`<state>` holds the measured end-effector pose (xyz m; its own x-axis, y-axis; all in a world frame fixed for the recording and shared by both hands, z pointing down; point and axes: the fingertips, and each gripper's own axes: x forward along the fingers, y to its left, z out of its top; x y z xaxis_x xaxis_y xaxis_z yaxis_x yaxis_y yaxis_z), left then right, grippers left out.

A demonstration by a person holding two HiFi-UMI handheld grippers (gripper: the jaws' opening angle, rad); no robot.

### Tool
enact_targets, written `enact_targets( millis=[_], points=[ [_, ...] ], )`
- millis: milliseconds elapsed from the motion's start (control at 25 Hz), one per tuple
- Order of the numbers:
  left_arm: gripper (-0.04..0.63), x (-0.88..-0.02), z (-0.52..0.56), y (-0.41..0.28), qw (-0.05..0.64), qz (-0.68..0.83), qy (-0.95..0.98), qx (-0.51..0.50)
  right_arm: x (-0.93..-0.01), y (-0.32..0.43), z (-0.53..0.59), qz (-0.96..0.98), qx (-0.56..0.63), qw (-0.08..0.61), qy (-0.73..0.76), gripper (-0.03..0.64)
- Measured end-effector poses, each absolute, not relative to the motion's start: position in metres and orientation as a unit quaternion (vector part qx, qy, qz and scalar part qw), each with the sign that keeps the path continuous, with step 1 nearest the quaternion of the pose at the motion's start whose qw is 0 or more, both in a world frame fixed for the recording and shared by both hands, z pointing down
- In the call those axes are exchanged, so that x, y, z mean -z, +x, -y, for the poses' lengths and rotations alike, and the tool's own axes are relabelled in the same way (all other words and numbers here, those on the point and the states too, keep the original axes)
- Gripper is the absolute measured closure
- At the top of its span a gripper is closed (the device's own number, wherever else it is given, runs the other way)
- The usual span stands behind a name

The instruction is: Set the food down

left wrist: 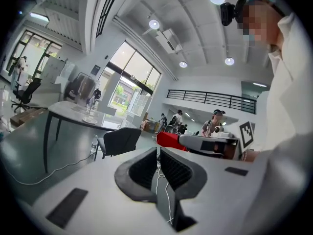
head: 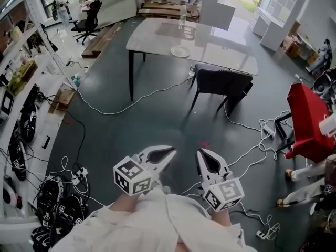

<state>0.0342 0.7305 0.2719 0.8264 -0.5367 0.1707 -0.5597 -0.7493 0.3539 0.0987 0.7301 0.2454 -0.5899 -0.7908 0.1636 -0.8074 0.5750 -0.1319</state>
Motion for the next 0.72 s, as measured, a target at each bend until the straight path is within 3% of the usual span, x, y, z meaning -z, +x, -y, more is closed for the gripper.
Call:
enact_targets(
  millis=[320,720],
  points=[
    [0.565,-0.293,-0.72,0.048,0.219,0.272,0.936,-0.044,-0.263,0.102,-0.707,0.883,-0.117,0.045,0.452,0.614],
    [0.565,-0.302,-0.62,0.034,0.238,0.272,0.932,-0.037,-0.275,0.081,-0.609,0.887,-0.128,0.058,0.439,0.614]
  ],
)
